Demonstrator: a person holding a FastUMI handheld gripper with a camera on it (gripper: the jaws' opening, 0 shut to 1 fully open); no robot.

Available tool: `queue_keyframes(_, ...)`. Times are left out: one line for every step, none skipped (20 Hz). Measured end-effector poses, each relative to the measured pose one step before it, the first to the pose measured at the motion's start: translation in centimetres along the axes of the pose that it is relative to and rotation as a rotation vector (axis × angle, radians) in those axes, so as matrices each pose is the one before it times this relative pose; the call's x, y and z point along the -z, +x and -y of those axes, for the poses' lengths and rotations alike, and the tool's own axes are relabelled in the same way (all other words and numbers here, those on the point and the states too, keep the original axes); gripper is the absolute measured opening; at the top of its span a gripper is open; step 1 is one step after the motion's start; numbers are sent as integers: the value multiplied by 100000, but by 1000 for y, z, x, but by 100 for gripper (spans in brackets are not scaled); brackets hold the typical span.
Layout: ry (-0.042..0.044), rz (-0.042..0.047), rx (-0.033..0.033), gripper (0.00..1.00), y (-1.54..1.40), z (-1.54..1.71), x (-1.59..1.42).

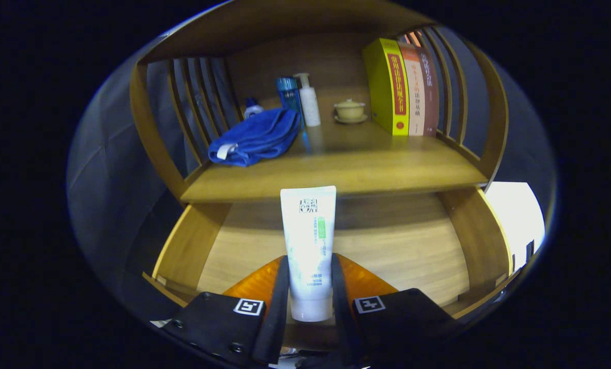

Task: Pull open the drawer, take out the items inside it, and place them on the countertop above the cabinet.

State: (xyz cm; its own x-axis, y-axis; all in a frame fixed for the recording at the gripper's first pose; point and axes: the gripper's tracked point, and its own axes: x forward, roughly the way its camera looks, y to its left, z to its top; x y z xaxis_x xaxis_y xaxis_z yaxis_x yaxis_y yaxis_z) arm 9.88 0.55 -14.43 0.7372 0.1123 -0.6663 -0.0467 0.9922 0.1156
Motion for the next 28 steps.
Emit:
queue_keyframes(-2748,1822,1225,51,184,138,-724)
queue_keyframes(-1501,2656,623,51,5,4,-863)
queue_keyframes(-723,1890,57,51,289,-147,-631)
queue_keyframes(-59,1996,56,50,521,-142,-594)
queue_keyframes(-66,187,-317,50,328,-28,-37)
queue_keyframes(1175,260,-660,51,288,-174,-1)
queue_keyframes(1405,-84,-1277,51,93,-347,133)
queue_keyframes(1683,-520,-893,51,260,-101,410)
queue_keyframes(1613,64,-475,51,87,-61,188)
queue_keyframes(1063,102,-267,51,-207,94,77)
queue_keyframes(820,673,-128,51,-65,96,-89)
queue_keyframes(147,347,147,51,-165,89,-43)
queue_keyframes(-254,4,85,51,-155,195,-44)
queue_keyframes(2824,303,-1476,50,-226,-368,-235)
queue_keyframes(4337,686,-2734,51,-115,-657,-518)
queue_keyframes(3100,1052,-1336,51,-170,-171,-873)
queue_keyframes(440,711,-84,51,-230,127,-697)
queue_keyframes(-449,1466,262,51,-157,92,-969)
queue_keyframes(-441,1413,581,50,-15,-128,-1064)
queue_keyframes(-123,1372,234,50,77,-74,-1156)
queue_keyframes(191,1240,-64,50,70,-172,-1108)
queue_keyframes(413,902,326,50,417,-127,-1130)
queue_keyframes(-342,337,574,50,455,122,-1041)
queue_keyframes(-866,135,456,50,609,139,-1088)
queue_keyframes(-727,-354,1035,50,766,180,-807)
queue_keyframes(-888,-1281,1361,50,810,299,-429)
queue_keyframes(-683,-565,777,50,907,81,-319)
queue_keyframes(-361,-1354,1051,50,899,223,-13)
